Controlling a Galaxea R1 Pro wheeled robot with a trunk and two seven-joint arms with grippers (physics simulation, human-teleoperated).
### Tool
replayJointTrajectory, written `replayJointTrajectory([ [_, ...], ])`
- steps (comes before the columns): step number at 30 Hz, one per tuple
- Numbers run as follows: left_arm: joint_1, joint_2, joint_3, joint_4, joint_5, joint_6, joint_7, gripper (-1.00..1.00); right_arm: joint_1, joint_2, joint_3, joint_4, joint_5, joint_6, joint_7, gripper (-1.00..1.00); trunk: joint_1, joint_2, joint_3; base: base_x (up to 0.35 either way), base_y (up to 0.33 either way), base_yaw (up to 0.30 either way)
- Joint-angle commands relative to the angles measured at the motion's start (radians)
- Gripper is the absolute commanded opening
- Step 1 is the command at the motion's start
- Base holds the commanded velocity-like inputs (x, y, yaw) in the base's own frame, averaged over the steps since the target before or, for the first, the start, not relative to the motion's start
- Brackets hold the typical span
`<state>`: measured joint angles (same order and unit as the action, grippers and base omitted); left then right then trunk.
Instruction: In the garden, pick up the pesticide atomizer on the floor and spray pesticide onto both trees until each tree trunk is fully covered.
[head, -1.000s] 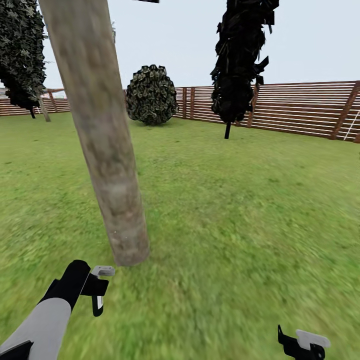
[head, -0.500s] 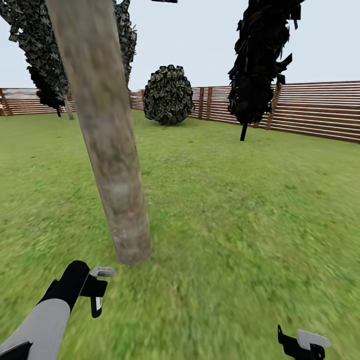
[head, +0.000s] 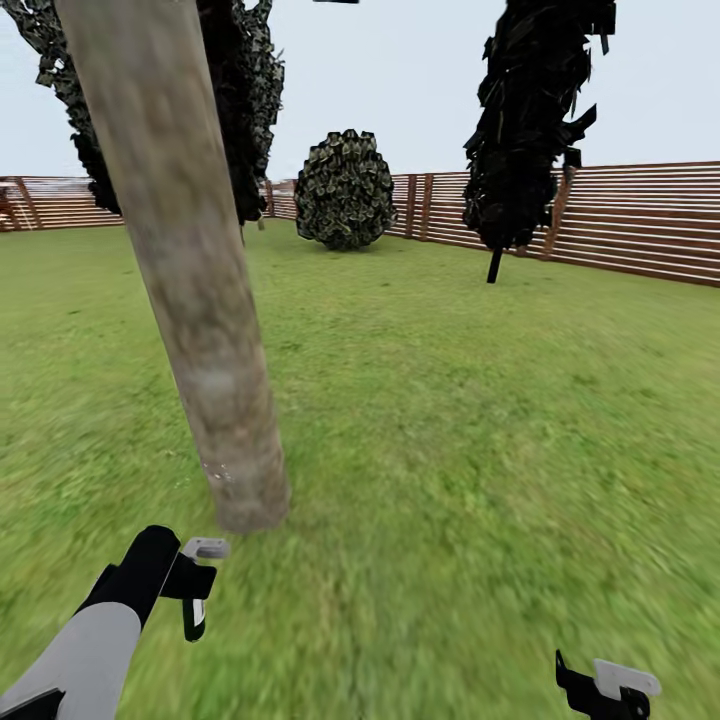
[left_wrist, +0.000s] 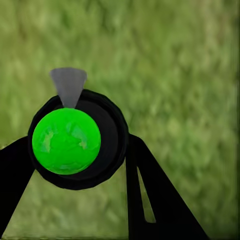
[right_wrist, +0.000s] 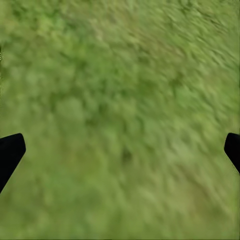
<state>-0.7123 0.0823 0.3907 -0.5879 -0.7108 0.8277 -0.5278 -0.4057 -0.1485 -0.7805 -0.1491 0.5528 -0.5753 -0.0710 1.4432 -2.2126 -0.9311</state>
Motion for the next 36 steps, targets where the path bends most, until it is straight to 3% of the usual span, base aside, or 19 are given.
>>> replayJointTrajectory([
  [1, -0.001, -0.001, 0.006, -0.002, -0.011, 0.003, -0.010, -1.00, -0.001, 0.000, -0.003, 0.002, 0.011, -0.003, -0.007, 1.00, 0.000, 0.000, -0.001, -0.145, -0.248, 0.256],
  [5, -0.001, 0.001, 0.008, -0.003, -0.012, 0.004, -0.009, -1.00, -0.001, 0.000, -0.003, 0.002, 0.011, -0.003, -0.007, 1.00, 0.000, 0.000, -0.001, -0.136, -0.239, 0.271],
  [15, -0.001, -0.002, 0.007, -0.007, -0.011, 0.004, -0.009, -1.00, -0.001, 0.000, -0.004, 0.002, 0.010, -0.003, -0.008, 1.00, 0.000, 0.000, -0.001, 0.194, -0.226, 0.027],
  [21, -0.001, -0.002, 0.009, -0.008, -0.011, 0.004, -0.010, -1.00, -0.001, 0.000, -0.004, 0.002, 0.010, -0.003, -0.008, 1.00, 0.000, 0.000, -0.001, 0.034, -0.262, 0.226],
  [33, -0.014, -0.005, 0.003, -0.018, -0.010, 0.004, -0.014, -1.00, -0.001, 0.000, -0.004, 0.001, 0.010, -0.003, -0.009, 1.00, 0.000, 0.000, -0.001, -0.141, -0.158, 0.219],
  [34, -0.016, -0.008, 0.002, -0.018, -0.010, 0.004, -0.020, -1.00, -0.001, 0.000, -0.004, 0.000, 0.010, -0.003, -0.009, 1.00, 0.000, 0.000, -0.001, -0.017, -0.012, 0.021],
  [36, -0.020, -0.043, -0.006, -0.019, -0.011, 0.002, -0.024, -1.00, -0.001, 0.000, -0.004, 0.000, 0.011, -0.003, -0.009, 1.00, 0.000, 0.000, -0.001, -0.006, -0.004, 0.007],
])
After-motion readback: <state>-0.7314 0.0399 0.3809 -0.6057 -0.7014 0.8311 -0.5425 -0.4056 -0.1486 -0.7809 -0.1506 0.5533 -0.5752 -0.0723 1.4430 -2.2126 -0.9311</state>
